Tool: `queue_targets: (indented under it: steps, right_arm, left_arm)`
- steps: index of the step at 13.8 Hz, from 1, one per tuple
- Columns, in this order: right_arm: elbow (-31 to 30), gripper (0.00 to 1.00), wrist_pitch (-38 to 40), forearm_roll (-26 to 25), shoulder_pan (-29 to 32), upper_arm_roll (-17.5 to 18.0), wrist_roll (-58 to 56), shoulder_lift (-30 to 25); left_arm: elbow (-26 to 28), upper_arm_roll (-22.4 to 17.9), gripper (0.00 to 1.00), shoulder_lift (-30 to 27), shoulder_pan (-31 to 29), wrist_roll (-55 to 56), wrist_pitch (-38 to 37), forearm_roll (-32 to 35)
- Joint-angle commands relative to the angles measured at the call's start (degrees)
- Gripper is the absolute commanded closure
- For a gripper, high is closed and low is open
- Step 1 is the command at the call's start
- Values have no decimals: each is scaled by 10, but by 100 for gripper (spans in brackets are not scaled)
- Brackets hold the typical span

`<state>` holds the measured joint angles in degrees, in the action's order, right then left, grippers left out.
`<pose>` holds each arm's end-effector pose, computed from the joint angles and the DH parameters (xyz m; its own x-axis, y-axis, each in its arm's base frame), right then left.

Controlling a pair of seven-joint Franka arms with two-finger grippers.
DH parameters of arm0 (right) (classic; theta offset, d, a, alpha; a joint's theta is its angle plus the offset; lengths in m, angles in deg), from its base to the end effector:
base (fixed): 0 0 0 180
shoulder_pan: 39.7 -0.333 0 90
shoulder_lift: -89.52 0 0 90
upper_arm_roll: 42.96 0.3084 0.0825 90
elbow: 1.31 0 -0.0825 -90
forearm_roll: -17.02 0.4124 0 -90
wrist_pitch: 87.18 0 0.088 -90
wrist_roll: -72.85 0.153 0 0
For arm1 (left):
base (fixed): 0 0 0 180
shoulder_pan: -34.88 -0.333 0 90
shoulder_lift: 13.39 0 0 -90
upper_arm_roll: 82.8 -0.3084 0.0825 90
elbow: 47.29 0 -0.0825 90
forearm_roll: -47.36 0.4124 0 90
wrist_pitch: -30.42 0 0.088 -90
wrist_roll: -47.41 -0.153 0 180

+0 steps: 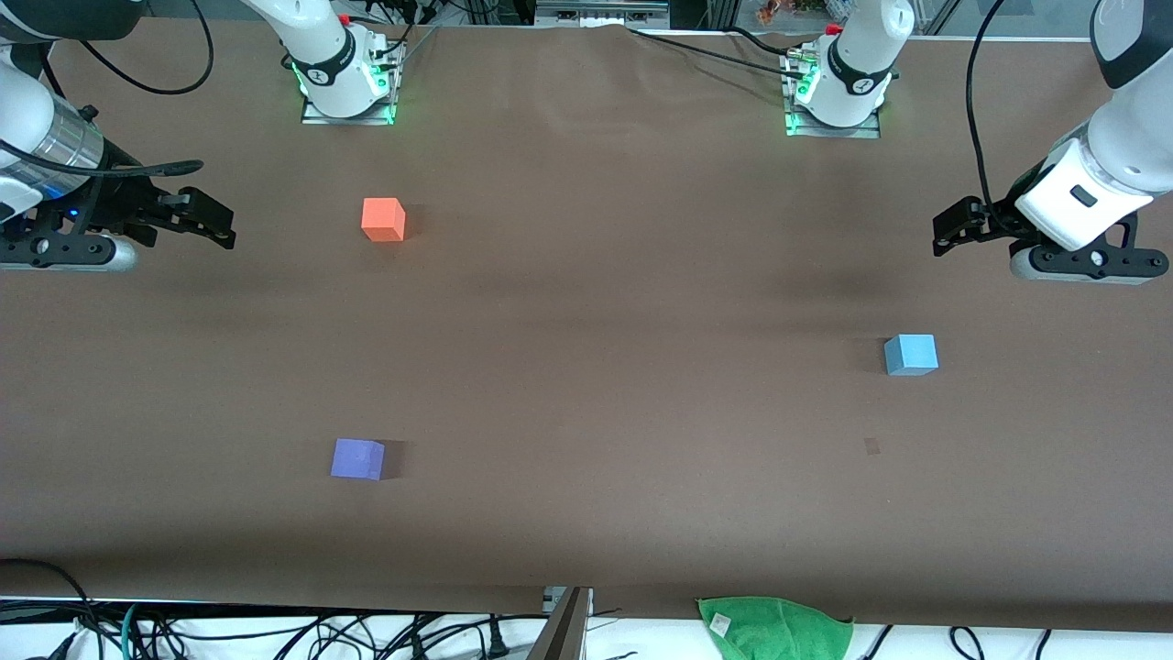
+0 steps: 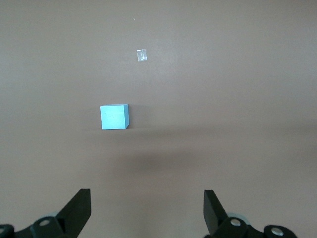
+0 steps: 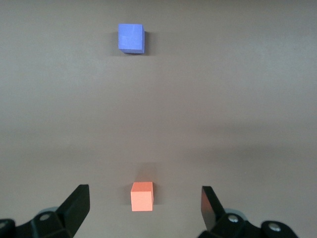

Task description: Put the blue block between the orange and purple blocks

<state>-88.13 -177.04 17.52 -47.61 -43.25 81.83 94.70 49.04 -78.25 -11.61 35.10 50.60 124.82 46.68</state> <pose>0.6017 0.0820 0.5446 0.9990 -0.0238 -0.0382 -0.0239 -0.9997 -0.0023 0.5877 -0.0503 0.5039 0.9975 -0.0266 -0.0653 -0.0260 -0.9996 0.0106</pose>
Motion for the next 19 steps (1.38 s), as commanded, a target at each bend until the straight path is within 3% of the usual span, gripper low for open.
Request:
queue_targets:
  steps: [1, 6, 10, 14, 19]
  right_arm:
    - [4, 1, 4, 4, -1, -1, 0, -3]
    - [3, 1, 6, 4, -1, -1, 0, -3]
    - [4, 1, 5, 3, -1, -1, 0, -4]
    - [4, 1, 5, 4, -1, -1, 2, -4]
    - [3, 1, 6, 4, -1, -1, 1, -4]
  left_arm:
    - [-33, -2, 0, 26, 1, -7, -8, -13]
    - [-45, -6, 0, 73, -7, -14, 25, 9]
    - [-44, -7, 0, 147, -11, -29, 124, 103]
    - [-35, -7, 0, 239, -49, -67, 197, 104]
    - [-23, -7, 0, 306, -71, -68, 229, 104]
